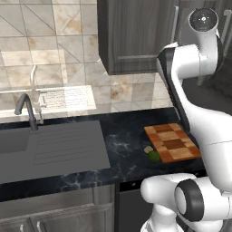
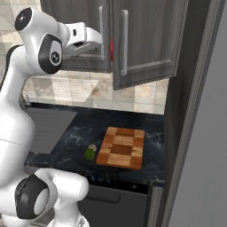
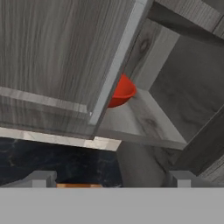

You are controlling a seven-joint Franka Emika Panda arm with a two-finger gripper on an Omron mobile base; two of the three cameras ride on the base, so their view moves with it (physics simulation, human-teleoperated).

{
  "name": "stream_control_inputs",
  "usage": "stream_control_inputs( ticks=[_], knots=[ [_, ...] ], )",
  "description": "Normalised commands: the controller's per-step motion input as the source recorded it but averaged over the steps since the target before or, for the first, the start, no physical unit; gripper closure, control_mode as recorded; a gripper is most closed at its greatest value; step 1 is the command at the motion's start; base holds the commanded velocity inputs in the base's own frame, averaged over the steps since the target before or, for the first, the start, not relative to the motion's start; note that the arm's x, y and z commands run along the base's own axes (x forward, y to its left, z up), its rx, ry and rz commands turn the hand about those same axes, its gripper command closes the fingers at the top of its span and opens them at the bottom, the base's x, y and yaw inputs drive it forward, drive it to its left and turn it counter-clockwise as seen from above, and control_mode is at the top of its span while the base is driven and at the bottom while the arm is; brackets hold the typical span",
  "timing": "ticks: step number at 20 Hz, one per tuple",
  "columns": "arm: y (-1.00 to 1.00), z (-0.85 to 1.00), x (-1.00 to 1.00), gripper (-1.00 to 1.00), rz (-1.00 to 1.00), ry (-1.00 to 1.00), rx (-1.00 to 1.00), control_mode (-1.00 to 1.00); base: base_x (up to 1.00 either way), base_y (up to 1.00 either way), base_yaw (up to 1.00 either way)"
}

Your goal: Open the cabinet. Place the bowl and condiment on the counter. Then place the lime and garlic on the cutting board.

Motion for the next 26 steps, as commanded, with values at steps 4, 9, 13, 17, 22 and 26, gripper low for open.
stream_control_inputs(
  ticks=[4,9,13,17,22,26],
  knots=[
    [0.00,-0.05,0.30,-1.00,0.03,0.06,0.00,-1.00,0.00,0.00,0.00],
    [-0.11,-0.02,0.26,-1.00,0.02,0.05,0.00,-1.00,0.00,0.00,0.00],
    [-0.16,-0.01,0.27,-1.00,0.02,0.05,0.00,-1.00,0.00,0.00,0.00],
    [-0.17,-0.06,0.33,-1.00,0.03,0.07,0.00,-1.00,0.00,0.00,0.00],
    [-0.18,-0.07,0.35,-1.00,0.05,0.08,0.00,-1.00,0.00,0.00,0.00],
    [-0.27,-0.05,0.17,-1.00,0.03,0.06,0.00,-1.00,0.00,0.00,0.00]
  ],
)
